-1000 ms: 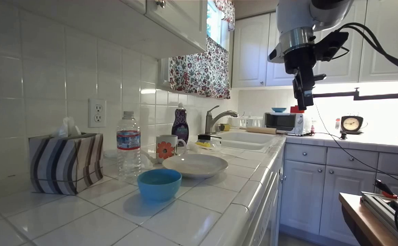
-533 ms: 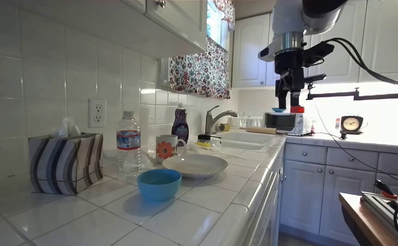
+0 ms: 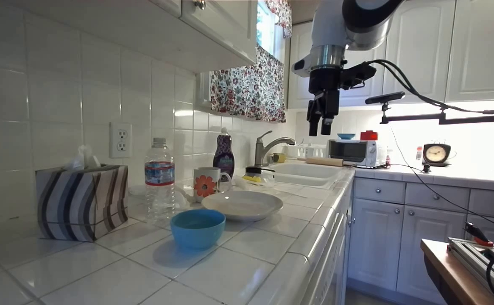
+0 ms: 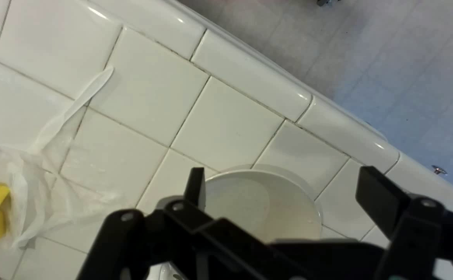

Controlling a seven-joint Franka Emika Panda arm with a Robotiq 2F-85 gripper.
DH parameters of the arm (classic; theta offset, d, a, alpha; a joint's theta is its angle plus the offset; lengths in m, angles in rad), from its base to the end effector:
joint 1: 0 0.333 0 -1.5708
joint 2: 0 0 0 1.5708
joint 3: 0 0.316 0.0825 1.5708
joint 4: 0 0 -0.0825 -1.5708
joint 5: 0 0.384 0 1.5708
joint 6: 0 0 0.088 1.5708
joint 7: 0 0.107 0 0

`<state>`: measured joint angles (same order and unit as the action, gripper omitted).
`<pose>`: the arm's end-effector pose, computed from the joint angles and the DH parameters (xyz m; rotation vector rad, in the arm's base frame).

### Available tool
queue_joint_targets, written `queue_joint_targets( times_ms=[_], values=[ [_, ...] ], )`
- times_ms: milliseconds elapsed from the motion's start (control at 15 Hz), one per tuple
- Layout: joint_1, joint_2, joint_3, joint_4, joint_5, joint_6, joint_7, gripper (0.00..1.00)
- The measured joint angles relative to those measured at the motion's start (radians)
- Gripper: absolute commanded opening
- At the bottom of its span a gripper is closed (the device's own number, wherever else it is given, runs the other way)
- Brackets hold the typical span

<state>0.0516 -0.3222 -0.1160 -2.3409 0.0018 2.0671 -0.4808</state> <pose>0.4523 -0.0312 0.4633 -3.0472 -0.6505 -0.0855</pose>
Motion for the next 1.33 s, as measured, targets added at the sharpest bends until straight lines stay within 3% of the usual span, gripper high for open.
queue_joint_targets(
  times_ms=[267, 533, 667, 1000, 1333],
  values=[
    [0.004, 0.095, 0.002, 0.069, 0.015, 0.005, -0.002, 1.0],
    [0.002, 0.098, 0.002, 0.073, 0.015, 0.01, -0.001, 1.0],
    [0.001, 0.099, 0.002, 0.064, 0.015, 0.076, -0.026, 1.0],
    [0.002, 0.158, -0.018, 0.077, 0.043, 0.235, -0.321, 1.0],
    [0.005, 0.291, 0.015, 0.161, 0.117, 0.255, -0.615, 1.0]
  ],
)
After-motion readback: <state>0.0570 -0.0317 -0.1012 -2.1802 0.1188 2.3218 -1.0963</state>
